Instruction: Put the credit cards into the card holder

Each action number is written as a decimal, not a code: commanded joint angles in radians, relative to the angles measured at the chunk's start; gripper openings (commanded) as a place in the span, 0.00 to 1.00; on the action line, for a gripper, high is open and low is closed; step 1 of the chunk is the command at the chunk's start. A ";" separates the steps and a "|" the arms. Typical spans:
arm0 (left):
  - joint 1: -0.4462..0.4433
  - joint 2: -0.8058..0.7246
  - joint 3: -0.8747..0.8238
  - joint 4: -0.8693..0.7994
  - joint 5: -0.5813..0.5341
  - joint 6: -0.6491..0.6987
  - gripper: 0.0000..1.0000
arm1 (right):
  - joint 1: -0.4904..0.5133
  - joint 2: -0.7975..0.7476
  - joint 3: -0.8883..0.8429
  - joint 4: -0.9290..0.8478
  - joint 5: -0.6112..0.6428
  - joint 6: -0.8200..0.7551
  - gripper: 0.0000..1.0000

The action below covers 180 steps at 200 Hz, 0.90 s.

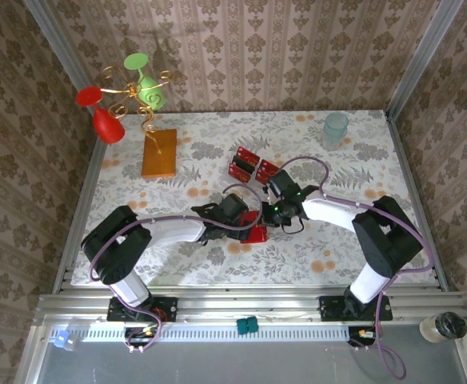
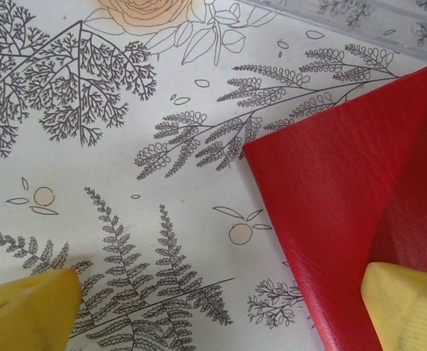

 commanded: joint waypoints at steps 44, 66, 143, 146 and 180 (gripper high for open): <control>-0.006 0.004 -0.023 -0.042 0.002 0.030 1.00 | 0.025 0.046 0.031 0.026 -0.037 0.031 0.00; -0.008 0.005 -0.024 -0.040 0.002 0.028 1.00 | 0.028 0.055 0.035 0.030 -0.038 0.033 0.00; -0.007 0.004 -0.026 -0.034 0.004 0.025 1.00 | 0.029 0.089 -0.006 0.036 0.004 0.030 0.00; -0.007 0.004 -0.025 -0.034 0.004 0.024 1.00 | 0.028 0.089 -0.010 0.035 0.008 0.031 0.00; -0.010 0.001 -0.025 -0.034 0.007 0.024 1.00 | 0.022 0.108 -0.050 0.025 0.047 0.048 0.00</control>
